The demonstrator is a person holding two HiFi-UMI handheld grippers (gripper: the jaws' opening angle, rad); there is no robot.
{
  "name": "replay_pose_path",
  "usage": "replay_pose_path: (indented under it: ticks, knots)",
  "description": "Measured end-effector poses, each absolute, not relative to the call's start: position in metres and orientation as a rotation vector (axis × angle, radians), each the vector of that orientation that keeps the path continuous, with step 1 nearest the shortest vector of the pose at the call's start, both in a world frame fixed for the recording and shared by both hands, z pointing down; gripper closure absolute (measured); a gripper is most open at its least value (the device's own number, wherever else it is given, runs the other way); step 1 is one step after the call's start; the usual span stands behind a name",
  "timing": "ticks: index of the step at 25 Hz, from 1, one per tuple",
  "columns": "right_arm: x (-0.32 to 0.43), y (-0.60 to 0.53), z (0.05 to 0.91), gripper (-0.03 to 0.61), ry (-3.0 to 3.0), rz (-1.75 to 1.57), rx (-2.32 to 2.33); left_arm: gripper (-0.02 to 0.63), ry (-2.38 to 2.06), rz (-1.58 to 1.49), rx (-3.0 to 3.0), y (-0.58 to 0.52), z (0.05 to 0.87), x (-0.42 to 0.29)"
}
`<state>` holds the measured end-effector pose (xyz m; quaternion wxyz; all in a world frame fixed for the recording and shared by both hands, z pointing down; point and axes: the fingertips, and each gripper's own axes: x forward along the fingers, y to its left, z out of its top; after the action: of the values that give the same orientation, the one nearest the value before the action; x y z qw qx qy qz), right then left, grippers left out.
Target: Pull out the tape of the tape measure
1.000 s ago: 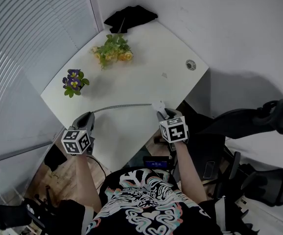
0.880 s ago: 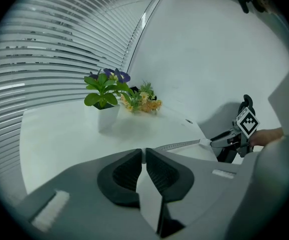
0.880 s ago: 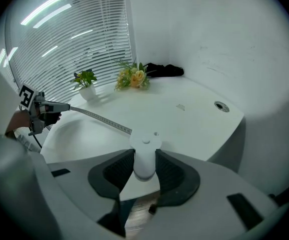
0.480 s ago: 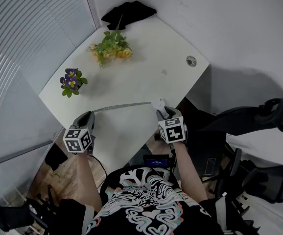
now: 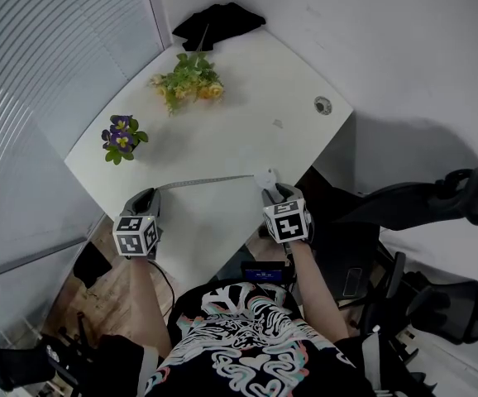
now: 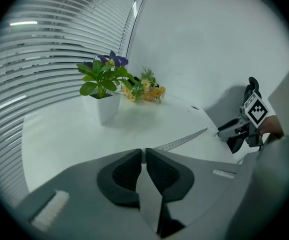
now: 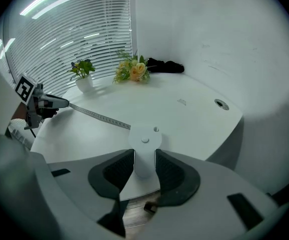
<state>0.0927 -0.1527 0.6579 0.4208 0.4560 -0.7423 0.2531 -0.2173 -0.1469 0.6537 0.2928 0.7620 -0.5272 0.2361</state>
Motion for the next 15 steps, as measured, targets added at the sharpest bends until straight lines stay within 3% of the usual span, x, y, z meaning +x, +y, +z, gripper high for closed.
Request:
replay_pose_path:
  ticks: [8,15]
  knots:
    - [0.093,-0.153,0.655,0.418,-1.869,0.648,1.155,0.572,-1.421,0.622,2.007,-0.146,0.658,-0.221]
    - [0.096,-0.152,0.639,0.416,-1.891,0.637,1.204,0.515,-1.47,0.52,1.996,-0.147,0.649,-0.226]
